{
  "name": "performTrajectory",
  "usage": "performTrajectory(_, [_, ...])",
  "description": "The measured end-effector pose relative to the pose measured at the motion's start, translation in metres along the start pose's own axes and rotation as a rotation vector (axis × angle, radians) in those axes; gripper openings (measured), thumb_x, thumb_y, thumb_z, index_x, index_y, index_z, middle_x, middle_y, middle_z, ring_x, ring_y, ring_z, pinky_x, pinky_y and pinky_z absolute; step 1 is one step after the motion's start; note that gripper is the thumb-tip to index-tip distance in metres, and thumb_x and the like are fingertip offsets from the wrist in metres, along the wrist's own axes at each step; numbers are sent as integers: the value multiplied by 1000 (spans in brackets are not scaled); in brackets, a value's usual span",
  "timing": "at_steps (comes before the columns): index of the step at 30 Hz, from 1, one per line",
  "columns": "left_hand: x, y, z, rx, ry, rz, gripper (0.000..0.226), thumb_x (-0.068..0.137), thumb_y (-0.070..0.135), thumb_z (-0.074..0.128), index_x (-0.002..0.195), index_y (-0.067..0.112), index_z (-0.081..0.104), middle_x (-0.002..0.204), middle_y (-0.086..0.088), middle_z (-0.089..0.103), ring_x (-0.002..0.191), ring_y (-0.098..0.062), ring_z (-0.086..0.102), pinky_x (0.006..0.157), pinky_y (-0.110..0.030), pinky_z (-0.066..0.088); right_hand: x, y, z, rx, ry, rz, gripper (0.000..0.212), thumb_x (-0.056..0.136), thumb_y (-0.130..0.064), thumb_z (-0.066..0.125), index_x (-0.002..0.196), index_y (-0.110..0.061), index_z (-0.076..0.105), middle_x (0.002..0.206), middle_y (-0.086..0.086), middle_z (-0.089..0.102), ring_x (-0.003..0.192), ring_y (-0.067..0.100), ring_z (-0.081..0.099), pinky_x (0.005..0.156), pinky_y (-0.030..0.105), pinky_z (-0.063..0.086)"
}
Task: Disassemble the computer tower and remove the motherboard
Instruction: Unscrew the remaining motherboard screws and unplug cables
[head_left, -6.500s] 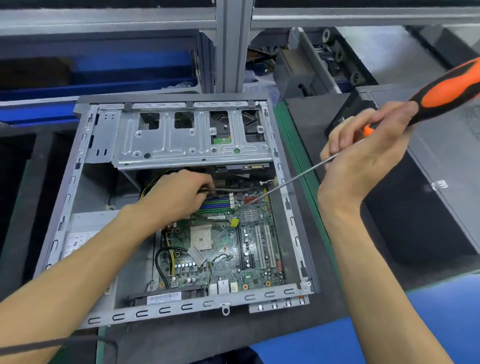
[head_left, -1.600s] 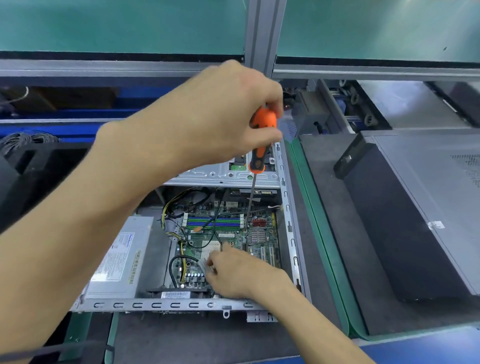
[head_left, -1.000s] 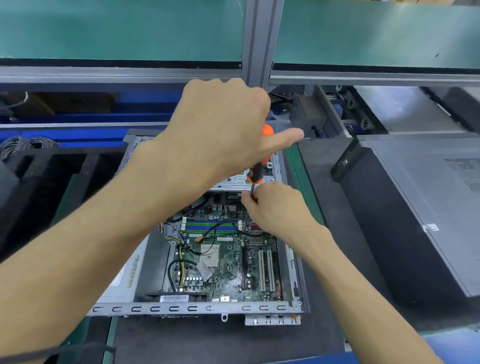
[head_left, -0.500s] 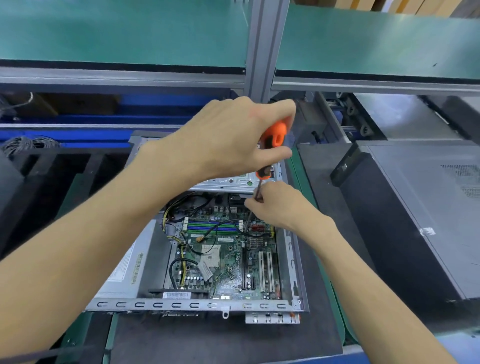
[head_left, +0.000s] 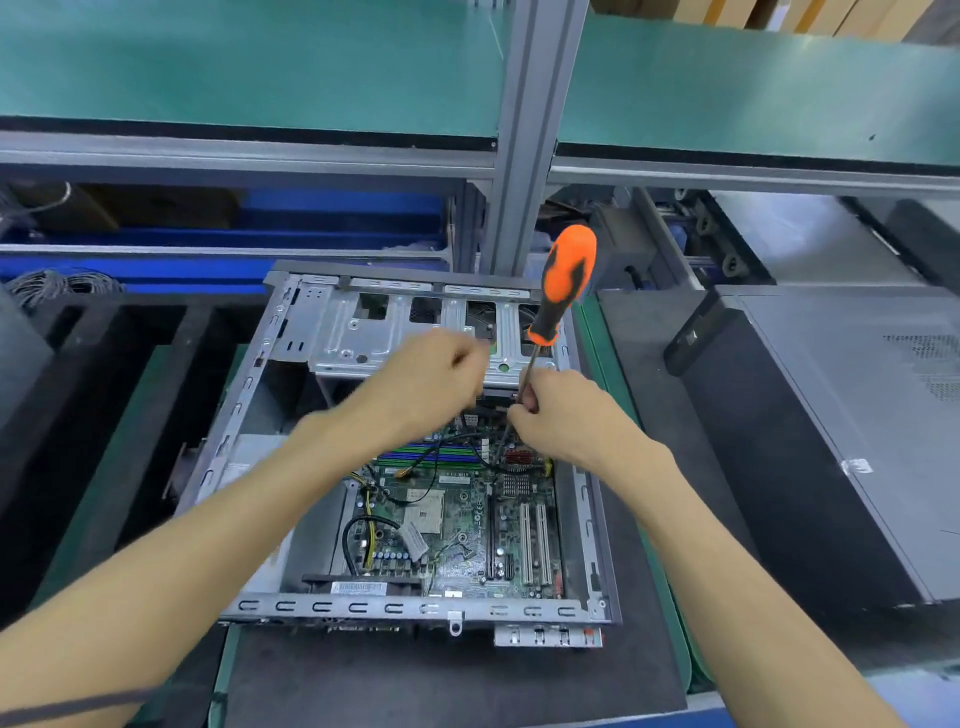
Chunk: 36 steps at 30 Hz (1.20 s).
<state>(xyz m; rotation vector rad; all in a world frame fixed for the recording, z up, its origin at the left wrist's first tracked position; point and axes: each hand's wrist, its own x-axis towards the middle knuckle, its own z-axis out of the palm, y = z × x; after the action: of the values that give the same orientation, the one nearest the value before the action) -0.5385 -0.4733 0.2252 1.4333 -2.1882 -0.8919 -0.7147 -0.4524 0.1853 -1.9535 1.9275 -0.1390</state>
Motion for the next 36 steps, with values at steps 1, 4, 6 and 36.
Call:
performTrajectory(1, [-3, -13, 16, 46, -116, -39, 27, 99, 28, 45, 81, 14, 60, 76, -2, 66, 67, -23, 60, 61, -32, 45, -1, 0, 2, -12, 4, -2, 26, 89, -31, 53, 69, -24, 38, 76, 0, 54, 73, 30, 52, 64, 35, 41])
performTrajectory(4, [-11, -25, 46, -42, -173, -37, 28, 87, 23, 54, 113, 28, 44, 104, 6, 59, 77, -13, 61, 73, -38, 52, 0, 0, 7, -58, -23, -23, 15, 88, -37, 55, 81, -26, 47, 89, 0, 57, 82, 29, 53, 69, 34, 41])
performTrajectory(6, [-9, -19, 52, -79, -170, 16, 46, 78, 22, 48, 120, 36, 36, 97, 7, 57, 76, -15, 62, 73, -42, 54, 1, 2, 8, -69, -47, -33, 26, 89, -41, 56, 106, -22, 51, 92, -3, 54, 84, 25, 50, 71, 33, 39])
performTrajectory(36, [11, -49, 62, 167, -267, -174, 20, 83, 7, 41, 94, 23, 45, 98, -5, 59, 87, -28, 57, 73, -41, 50, -7, -10, 37, -156, 5, -175, 30, 103, -33, 44, 107, -11, 64, 101, 16, 69, 94, 39, 65, 72, 39, 45])
